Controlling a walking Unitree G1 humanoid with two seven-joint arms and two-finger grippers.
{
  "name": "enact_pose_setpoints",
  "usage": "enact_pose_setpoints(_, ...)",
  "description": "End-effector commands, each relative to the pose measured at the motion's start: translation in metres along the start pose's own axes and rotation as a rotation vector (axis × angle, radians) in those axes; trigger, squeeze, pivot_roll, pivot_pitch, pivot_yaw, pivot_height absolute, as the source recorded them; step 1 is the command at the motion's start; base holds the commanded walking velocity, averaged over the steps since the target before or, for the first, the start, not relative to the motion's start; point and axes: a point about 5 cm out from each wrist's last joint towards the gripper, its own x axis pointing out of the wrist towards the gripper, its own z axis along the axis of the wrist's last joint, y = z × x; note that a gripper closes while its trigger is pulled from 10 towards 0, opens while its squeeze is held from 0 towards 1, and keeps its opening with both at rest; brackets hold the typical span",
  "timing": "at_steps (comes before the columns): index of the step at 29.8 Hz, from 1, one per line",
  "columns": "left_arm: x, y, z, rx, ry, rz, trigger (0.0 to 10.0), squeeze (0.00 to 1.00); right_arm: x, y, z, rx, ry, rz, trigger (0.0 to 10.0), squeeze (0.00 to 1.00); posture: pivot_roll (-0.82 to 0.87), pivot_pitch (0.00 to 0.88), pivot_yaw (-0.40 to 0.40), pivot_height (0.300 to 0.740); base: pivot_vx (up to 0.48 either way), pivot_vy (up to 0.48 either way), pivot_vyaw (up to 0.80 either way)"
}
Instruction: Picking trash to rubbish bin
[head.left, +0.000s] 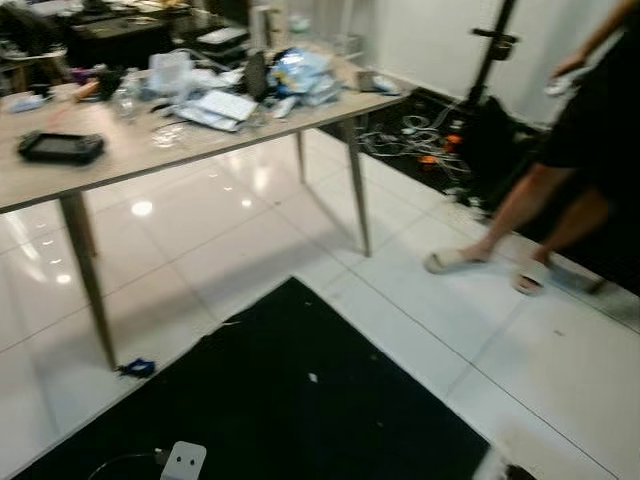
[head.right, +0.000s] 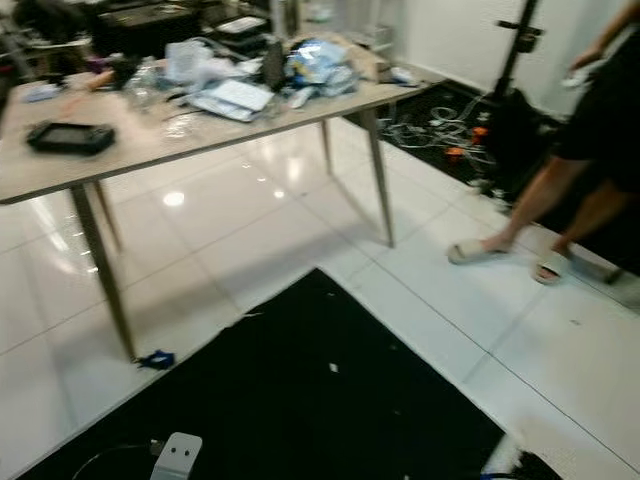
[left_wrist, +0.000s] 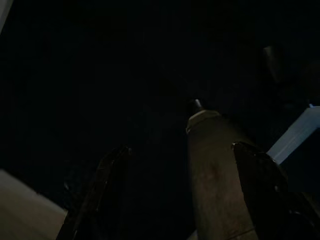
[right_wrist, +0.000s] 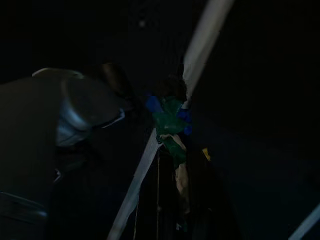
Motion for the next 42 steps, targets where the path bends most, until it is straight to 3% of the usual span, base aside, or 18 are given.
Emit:
enact_pose_setpoints(1, 0.000, -0.002, -0.003, 0.016, 0.006, -0.010, 10.0, 0.00, 0.000, 0.000, -0.002, 0.005, 0.007, -0.006, 10.0, 0.00, 0.00, 0.053, 0.024, 0.740, 0.000, 0.000, -0.80)
enact_pose_setpoints(22, 0.000, 0.002, 0.004, 0.056, -0.006, -0.011, 10.0, 0.00, 0.001, 0.001, 0.008, -0.016, -0.014, 0.007, 10.0, 0.00, -0.01, 0.026, 0.022, 0.740, 0.000, 0.000, -0.80)
enact_pose_setpoints(42, -0.001, 0.003, 0.001, 0.033, -0.008, -0.014, 10.0, 0.00, 0.004, 0.031, 0.084, 0.024, -0.263, 0.155, 10.0, 0.00, 0.00, 0.037, 0.025, 0.740, 0.000, 0.000, -0.80)
